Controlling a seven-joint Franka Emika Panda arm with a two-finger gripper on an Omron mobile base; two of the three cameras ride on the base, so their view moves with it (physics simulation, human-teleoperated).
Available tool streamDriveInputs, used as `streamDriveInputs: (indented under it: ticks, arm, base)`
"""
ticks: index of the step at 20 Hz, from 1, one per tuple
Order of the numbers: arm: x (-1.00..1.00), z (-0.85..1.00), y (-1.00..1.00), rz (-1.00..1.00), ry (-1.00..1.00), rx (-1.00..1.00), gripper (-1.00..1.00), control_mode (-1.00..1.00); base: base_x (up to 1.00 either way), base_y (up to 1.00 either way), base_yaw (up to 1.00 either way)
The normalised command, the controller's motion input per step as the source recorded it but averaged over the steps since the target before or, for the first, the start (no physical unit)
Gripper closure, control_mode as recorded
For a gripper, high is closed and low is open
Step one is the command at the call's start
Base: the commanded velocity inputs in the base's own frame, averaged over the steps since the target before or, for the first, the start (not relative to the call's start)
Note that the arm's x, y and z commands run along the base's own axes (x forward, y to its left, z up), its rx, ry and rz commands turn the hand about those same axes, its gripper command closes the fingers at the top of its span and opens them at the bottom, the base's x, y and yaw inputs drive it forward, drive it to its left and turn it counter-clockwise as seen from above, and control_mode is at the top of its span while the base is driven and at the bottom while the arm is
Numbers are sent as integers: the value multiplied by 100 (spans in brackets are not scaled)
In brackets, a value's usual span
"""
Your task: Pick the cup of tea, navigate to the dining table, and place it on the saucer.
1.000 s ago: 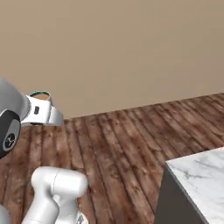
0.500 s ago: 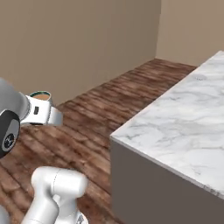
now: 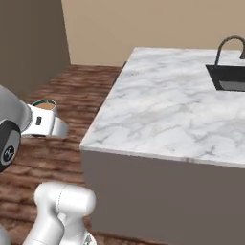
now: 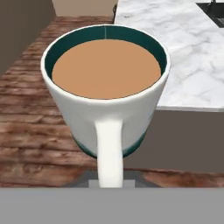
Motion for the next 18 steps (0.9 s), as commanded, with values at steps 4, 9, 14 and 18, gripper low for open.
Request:
streamDriveInputs:
  ticks: [4,9,14,18]
  arm:
    - [0,0,0,0,0,0,100,100]
    - [0,0,0,0,0,0,100,100]
    - [0,0,0,0,0,0,100,100]
    - [0,0,0,0,0,0,100,100]
  base:
    - [12,28,-72]
    - [0,30,-56]
    - [0,99,-29]
    - [0,100,-4]
